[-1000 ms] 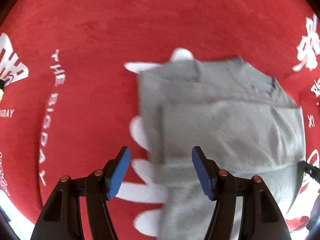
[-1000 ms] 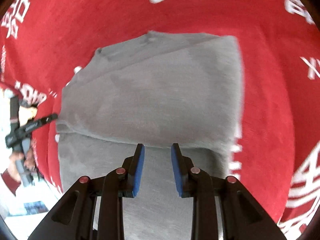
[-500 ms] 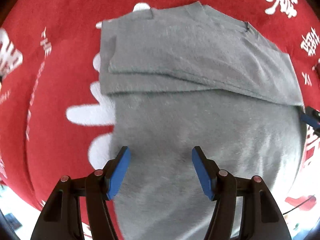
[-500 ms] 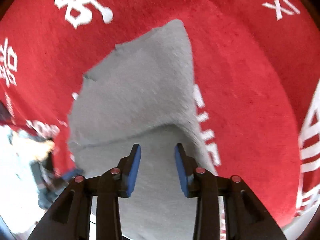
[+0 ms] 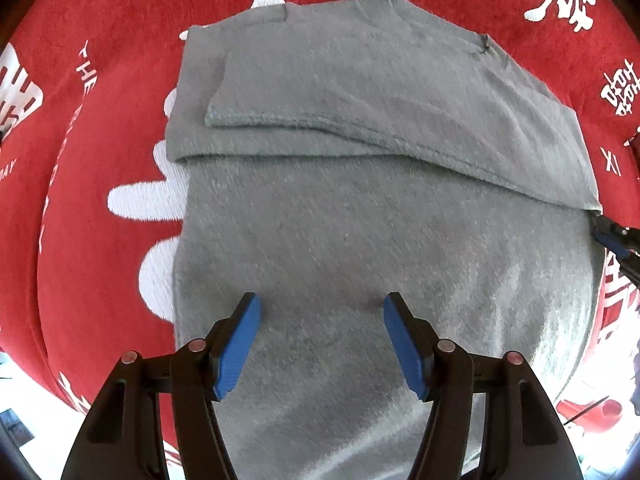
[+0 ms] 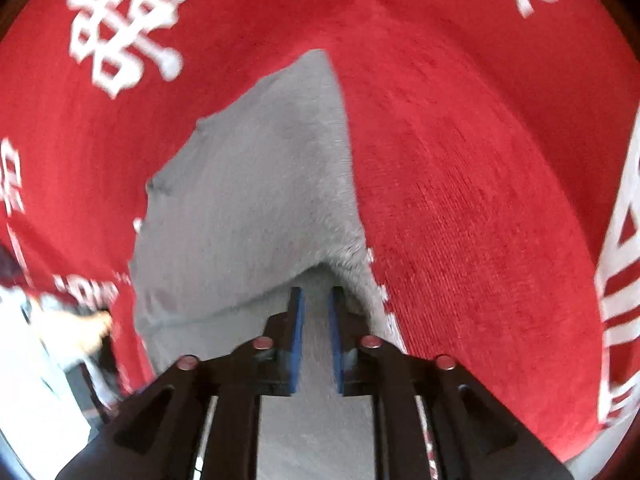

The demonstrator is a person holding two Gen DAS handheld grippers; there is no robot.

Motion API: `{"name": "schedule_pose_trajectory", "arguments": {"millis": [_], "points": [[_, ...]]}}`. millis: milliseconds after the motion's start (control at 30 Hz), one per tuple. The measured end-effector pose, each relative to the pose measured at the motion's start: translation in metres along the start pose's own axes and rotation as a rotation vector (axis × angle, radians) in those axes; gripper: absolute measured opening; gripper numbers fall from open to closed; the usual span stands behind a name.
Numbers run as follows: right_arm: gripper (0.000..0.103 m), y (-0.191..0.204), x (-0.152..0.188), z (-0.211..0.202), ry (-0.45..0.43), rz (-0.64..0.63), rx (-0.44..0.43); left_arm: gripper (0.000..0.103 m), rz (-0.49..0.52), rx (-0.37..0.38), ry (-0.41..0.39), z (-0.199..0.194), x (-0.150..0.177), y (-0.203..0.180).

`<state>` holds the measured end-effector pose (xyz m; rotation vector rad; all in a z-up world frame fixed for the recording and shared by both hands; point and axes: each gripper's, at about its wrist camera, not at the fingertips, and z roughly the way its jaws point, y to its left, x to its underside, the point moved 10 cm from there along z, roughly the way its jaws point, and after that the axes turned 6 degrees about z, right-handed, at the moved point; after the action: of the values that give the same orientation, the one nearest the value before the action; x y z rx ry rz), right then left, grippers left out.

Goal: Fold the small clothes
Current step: 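Move both tools to the sweater hem and lower the fingers onto it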

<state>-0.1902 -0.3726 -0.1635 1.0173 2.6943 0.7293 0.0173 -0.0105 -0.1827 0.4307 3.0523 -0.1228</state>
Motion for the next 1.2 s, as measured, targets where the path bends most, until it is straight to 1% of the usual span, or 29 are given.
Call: {"name": "schedule_pose_trajectory", "arguments": {"millis": [33, 67, 200, 267, 300, 333, 500, 667, 833, 967, 1067, 1133, 1200], "points": [[0.039, 0.004, 0.003, -0.003, 0.007, -0.022, 0.001, 0.065, -0.004, 0.003, 0.002, -0.001, 0.007, -0.006], [0.042, 0.005, 0.008, -0.007, 0.012, -0.037, 0.006, 0.065, -0.008, 0.006, 0.002, -0.003, 0.016, -0.014], [0.043, 0.010, 0.033, -0.016, 0.055, -0.100, 0.047, 0.065, -0.016, 0.019, 0.019, -0.008, 0.029, -0.033], [0.048, 0.010, 0.050, -0.020, 0.085, -0.112, 0.062, 0.065, -0.015, 0.021, 0.030, -0.011, 0.037, -0.044], [0.052, 0.010, 0.056, -0.020, 0.094, -0.116, 0.066, 0.065, -0.014, 0.022, 0.034, -0.013, 0.041, -0.050], [0.053, 0.010, 0.065, -0.021, 0.107, -0.124, 0.073, 0.065, -0.013, 0.024, 0.037, -0.014, 0.045, -0.057], [0.054, 0.002, 0.092, -0.026, 0.152, -0.145, 0.082, 0.065, -0.021, 0.036, 0.054, -0.014, 0.059, -0.084], [0.054, -0.003, 0.107, -0.019, 0.206, -0.157, 0.086, 0.065, -0.021, 0.021, 0.088, -0.009, 0.075, -0.110], [0.054, -0.002, 0.115, -0.017, 0.257, -0.206, 0.080, 0.065, -0.069, 0.018, 0.086, -0.012, 0.106, -0.151], [0.054, -0.001, 0.118, -0.020, 0.291, -0.254, 0.078, 0.065, -0.127, 0.018, 0.081, -0.016, 0.124, -0.170], [0.057, -0.004, 0.123, -0.021, 0.310, -0.277, 0.083, 0.065, -0.167, 0.022, 0.071, -0.010, 0.154, -0.197], [0.057, -0.010, 0.128, -0.023, 0.323, -0.290, 0.091, 0.065, -0.178, 0.026, 0.073, -0.008, 0.164, -0.207], [0.057, -0.014, 0.132, -0.024, 0.327, -0.290, 0.092, 0.065, -0.174, 0.025, 0.080, -0.010, 0.173, -0.205]]}}
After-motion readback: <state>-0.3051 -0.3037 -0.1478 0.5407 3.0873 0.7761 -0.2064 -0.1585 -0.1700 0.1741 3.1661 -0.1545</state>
